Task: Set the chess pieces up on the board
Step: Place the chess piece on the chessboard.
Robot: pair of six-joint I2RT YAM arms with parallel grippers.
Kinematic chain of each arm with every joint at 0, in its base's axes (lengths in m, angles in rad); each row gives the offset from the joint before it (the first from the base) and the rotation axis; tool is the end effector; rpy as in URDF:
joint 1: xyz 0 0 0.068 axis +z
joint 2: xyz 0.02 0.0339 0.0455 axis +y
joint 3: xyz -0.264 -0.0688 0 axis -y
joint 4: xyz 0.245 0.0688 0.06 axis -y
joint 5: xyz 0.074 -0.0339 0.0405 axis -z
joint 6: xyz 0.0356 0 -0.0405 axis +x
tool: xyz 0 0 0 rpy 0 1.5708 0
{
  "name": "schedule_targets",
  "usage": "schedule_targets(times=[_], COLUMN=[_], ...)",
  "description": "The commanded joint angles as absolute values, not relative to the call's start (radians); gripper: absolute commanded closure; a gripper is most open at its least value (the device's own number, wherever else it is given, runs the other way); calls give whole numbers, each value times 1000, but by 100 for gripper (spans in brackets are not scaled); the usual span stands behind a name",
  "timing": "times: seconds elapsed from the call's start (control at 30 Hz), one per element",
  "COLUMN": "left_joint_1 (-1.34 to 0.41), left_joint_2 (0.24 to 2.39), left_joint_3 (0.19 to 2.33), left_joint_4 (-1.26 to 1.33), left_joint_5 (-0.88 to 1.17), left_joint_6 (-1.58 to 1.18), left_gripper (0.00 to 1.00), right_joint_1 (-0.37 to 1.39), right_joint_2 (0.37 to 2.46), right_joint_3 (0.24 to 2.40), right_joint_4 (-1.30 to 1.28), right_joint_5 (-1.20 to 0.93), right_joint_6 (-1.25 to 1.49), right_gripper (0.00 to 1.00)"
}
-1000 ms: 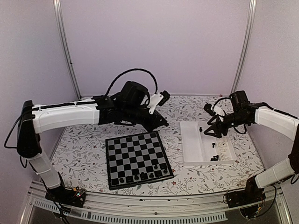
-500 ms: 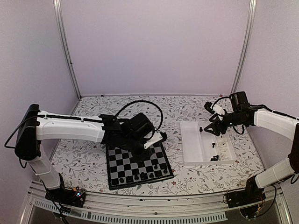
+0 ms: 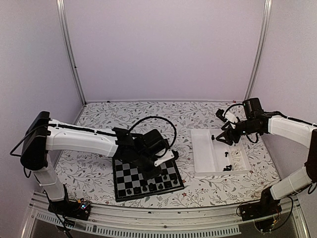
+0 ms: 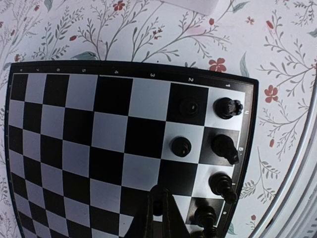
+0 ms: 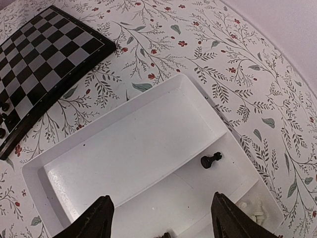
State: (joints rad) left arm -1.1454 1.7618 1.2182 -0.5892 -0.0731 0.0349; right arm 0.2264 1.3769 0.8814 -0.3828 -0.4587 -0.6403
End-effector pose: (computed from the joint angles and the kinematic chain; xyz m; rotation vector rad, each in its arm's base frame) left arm 0.1498 -0.3244 0.1982 1.4963 2.2739 -0.2348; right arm 0.2701 0.0784 0.2273 -1.1680 2.0524 0.3632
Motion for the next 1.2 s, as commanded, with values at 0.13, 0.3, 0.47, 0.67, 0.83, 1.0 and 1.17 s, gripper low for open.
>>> schedule_targets(times=[0.13,0.3,0.47,0.67,0.83,1.0,1.17], left_joint_1=[-1167,-1167,-1169,-1170,-1172,-1172,-1172], left_joint_2=[1824,1844,1856,1864,1865,1853,1807], left_joint_3=[1227,1235,1239,1243,1245,1251,1267], left_joint_4=[-587,-587,-591,-594,-601,-600,-602], left_joint_5=[-54,-35,-22,-8,-8,-18,-45], left_joint_6=[41,42,41,39,37,27,27], left_gripper=[99,98,98,97,91,79,67], right_joint_1=[222,222,222,223,224,224,223], right_joint_2=[1390,1398,1407,1413,1414,1415,1419], right_joint_3=[881,884,887,890,890,893,925], right_joint_4=[-393,-398,-403,-406,-409,-411,-445], right_joint_5=[-483,-486,-491,-495,-497,-501,-487], right_joint_6=[-644,-647,-650,-652,-652,-652,-690], right_gripper=[29,28,28,28,28,27,28])
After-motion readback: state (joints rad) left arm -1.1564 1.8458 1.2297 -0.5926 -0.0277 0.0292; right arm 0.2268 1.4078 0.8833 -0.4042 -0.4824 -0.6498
